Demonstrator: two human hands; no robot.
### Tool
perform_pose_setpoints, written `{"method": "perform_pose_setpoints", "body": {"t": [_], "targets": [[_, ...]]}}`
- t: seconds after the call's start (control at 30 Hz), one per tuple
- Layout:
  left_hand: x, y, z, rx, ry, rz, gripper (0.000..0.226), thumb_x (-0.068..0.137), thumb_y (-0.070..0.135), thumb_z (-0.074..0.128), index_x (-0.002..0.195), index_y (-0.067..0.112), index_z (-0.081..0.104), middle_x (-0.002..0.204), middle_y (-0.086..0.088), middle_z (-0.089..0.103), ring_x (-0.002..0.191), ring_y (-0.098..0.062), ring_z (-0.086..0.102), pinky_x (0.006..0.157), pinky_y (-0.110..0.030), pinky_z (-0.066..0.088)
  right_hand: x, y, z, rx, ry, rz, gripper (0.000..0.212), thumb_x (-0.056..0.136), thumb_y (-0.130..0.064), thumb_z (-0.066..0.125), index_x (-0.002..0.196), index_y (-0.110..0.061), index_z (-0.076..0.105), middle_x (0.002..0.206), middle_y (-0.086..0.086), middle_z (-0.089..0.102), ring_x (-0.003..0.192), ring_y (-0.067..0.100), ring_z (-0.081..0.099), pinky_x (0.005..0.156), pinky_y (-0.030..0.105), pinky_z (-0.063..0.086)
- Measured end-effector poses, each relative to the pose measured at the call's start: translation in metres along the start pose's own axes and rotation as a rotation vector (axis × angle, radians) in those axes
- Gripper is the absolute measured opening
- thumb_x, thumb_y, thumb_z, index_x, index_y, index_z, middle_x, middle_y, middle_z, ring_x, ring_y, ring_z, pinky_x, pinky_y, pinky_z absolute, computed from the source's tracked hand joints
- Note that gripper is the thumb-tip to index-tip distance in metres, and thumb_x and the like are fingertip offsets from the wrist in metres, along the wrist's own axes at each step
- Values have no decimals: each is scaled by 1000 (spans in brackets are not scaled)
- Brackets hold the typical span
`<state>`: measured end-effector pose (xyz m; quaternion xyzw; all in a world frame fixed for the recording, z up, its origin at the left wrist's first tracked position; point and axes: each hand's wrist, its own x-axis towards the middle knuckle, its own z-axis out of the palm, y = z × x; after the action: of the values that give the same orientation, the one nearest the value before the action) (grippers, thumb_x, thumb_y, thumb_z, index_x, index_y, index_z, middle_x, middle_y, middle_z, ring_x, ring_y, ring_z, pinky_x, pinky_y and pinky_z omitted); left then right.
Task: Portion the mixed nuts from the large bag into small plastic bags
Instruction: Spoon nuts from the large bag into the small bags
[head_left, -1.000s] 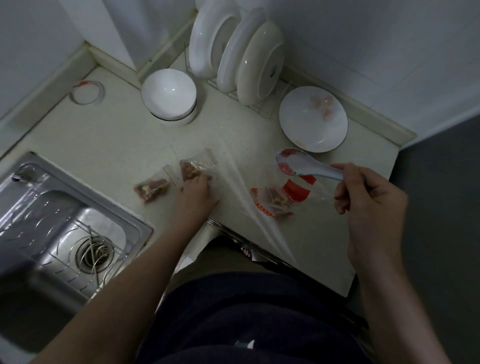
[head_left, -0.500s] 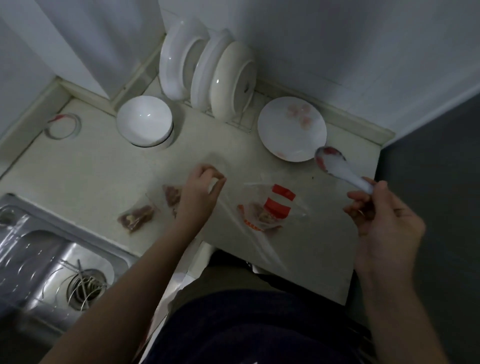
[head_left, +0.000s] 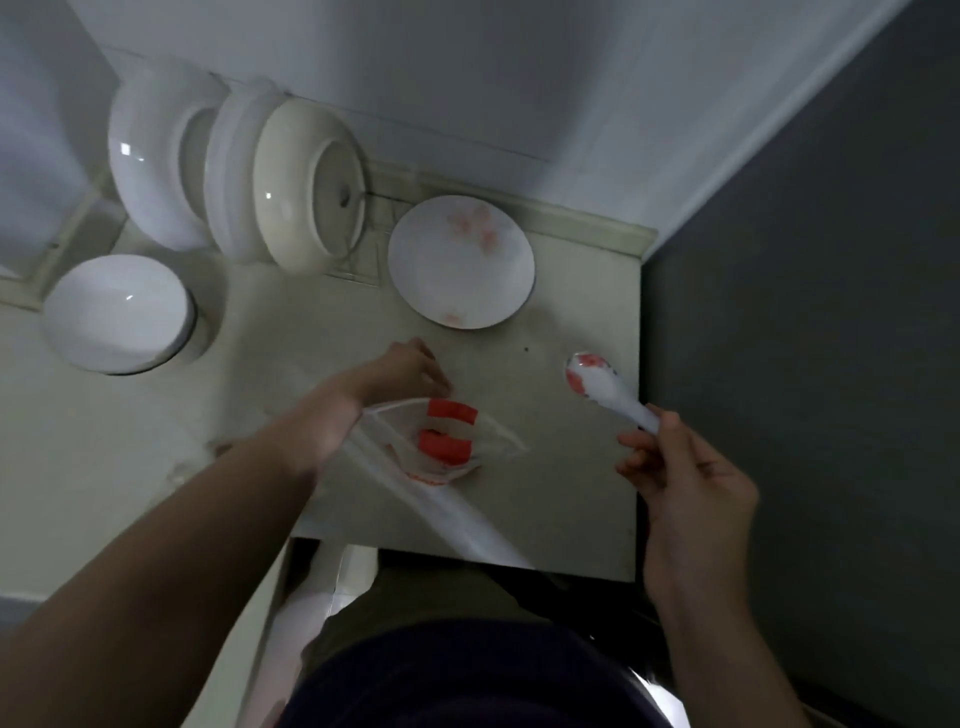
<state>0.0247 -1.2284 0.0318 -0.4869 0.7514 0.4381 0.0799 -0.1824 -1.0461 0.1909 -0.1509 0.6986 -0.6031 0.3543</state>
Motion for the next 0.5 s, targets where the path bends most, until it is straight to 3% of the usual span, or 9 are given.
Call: {"method": "perform_pose_setpoints", "body": {"t": [0.1,0.2,0.3,0.43,0.5], "targets": [[2,0,0,-19,11,-64,39,82,42,60,93,9,76,106,-14,70,103,-27,61,95,-34,47,0,3,-7,-13,19,-35,18,95,-16,56,97,-9,73,67,3,69,58,8,59,58,19,53],[-8,1,-10,-103,132,-66,16,84,21,74,95,10,79,101,-7,75,92,-14,66,83,-23,44,2,3,-11,-32,36,-116,15,92,-16,61,93,-8,73,63,2,66,56,8,58,55,19,52],[-29,4,-28,-245,324,-56,12,83,8,75,94,12,78,94,-6,74,73,-4,61,75,-19,43,9,-2,-9,-94,41,-260,18,90,-23,63,77,-15,73,57,0,57,54,11,50,53,23,45],[-78,25,-51,-545,607,-44,17,88,4,67,95,19,71,87,1,69,70,3,61,63,-3,43,17,-24,13,-203,-55,-502,21,93,-29,58,79,-17,69,64,-5,55,64,6,50,64,22,41],[-101,41,-60,-658,704,-27,17,89,7,67,97,20,71,89,0,70,74,4,63,72,-7,48,18,-40,31,-308,-119,-653,21,96,-25,51,81,-16,62,78,4,60,73,3,53,69,16,40]]}}
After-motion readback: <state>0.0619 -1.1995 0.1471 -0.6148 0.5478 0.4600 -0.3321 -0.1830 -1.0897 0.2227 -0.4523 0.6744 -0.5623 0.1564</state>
